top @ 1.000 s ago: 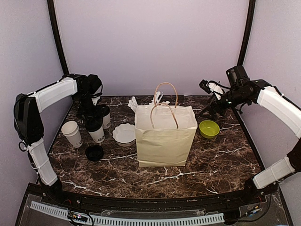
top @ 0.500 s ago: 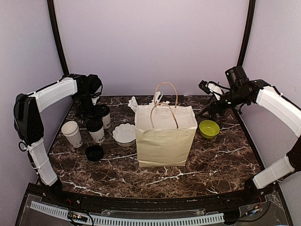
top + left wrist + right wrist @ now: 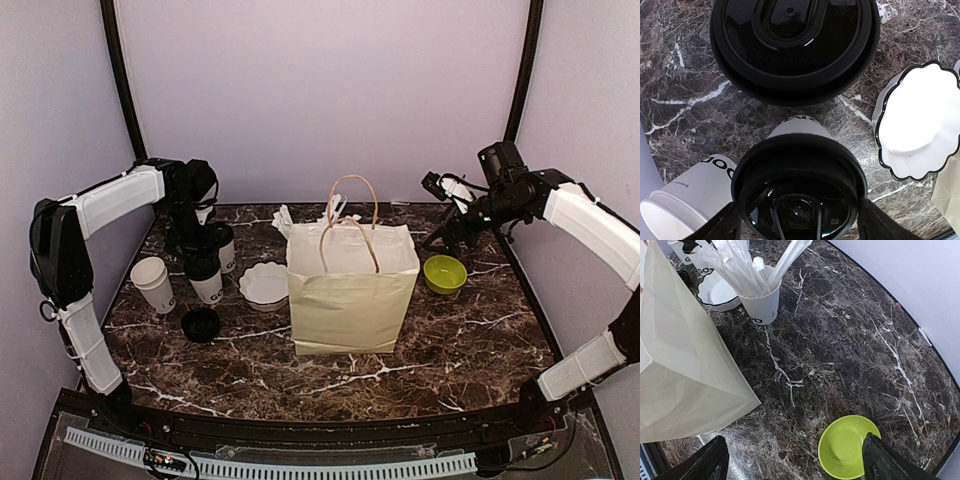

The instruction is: Pack the takeout coffee

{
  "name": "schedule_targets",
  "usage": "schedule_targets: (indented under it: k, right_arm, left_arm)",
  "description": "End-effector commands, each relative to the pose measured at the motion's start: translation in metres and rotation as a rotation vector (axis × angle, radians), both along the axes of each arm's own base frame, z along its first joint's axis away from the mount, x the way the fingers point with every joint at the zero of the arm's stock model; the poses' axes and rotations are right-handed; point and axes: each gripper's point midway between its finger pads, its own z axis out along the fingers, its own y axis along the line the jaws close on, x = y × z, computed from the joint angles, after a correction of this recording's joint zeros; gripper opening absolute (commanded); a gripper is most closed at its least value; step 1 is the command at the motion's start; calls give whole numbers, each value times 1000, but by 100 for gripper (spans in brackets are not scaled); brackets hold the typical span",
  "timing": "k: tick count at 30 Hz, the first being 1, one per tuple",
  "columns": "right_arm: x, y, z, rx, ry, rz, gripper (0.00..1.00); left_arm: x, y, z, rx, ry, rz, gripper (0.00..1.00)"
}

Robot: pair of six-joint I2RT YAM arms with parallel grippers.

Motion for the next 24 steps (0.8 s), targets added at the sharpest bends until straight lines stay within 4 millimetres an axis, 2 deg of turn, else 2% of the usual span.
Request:
schedule_targets:
  k: [1,9,14,18,23,24]
  right_arm:
    - [0,1,-2,5,3,11,93]
    - [0,1,-3,1,5,10,93]
    - [-2,1,9,7,-6,15,92]
    - [-11,6,33,49,-16,57,92]
    - [-28,23,80,138,-51,161,91]
    - [-32,28,89,157,-63,185,91]
  left_arm:
    - [-8,4,-3,3,22,16,83]
    - [-11,4,-11,3,52,14,81]
    - [-14,2,-2,-14,49,13,70]
    - [-20,2,28,-39,2,15,63]
    - [-34,2,89,-91,-128,3,57]
    - [-37,0,96,-94,-145,-7,57]
